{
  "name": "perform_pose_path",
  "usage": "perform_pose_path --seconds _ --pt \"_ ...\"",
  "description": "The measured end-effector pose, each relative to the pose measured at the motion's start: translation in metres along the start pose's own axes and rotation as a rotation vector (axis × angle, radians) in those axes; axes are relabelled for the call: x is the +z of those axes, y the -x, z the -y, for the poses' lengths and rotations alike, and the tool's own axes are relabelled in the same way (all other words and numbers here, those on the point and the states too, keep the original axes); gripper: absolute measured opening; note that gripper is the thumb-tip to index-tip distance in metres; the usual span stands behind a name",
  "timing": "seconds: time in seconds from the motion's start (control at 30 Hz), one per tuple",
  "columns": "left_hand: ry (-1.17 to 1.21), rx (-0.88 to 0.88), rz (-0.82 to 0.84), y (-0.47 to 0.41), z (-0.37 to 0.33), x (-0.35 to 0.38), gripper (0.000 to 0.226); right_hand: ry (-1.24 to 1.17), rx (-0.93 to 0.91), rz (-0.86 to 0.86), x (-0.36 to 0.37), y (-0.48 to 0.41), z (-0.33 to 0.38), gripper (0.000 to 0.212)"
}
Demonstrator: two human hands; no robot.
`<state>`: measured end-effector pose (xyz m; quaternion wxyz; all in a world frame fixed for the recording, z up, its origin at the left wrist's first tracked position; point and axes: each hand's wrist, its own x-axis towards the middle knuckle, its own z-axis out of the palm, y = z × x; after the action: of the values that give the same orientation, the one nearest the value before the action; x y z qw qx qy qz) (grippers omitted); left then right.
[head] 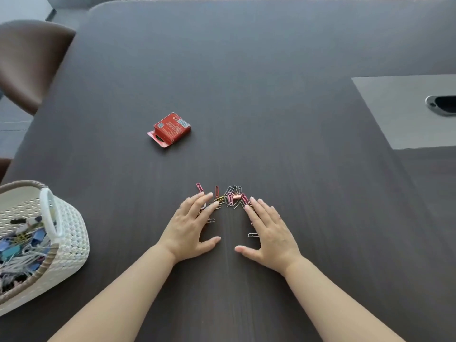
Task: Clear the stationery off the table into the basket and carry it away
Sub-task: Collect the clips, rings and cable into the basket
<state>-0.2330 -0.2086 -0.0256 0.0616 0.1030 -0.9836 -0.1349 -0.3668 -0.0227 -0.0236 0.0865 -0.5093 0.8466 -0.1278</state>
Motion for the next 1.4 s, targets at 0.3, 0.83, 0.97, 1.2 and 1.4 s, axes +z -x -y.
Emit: perform_pose_path --seconds 0.3,0.83,0.97,1.2,1.4 --pt "-0.114 -0.282 0.051 -0.038 0.009 -0.006 0.078 0.178 -0.024 -0.096 -0.002 -0.055 -0.010 0.074" --pt "-0.086 -0.095 -0.320 -0.027 0.011 0.012 0.036 0.156 0.016 -0.426 0.012 -0.045 -0.004 0.039" --pt "-0.063 -0.101 -0.321 -0.025 0.010 0.011 0.037 0.139 0.024 -0.383 0.005 -0.044 -0.002 0.041" --pt "0.108 -0.273 -0.285 0.021 -0.011 0.000 0.037 0.067 0.134 -0.263 -0.014 -0.023 0.012 0.045" --pt "0.182 -0.338 -0.475 0.075 -0.005 -0.080 0.040 -0.354 0.163 -0.307 -0.047 -0.027 0.091 0.044"
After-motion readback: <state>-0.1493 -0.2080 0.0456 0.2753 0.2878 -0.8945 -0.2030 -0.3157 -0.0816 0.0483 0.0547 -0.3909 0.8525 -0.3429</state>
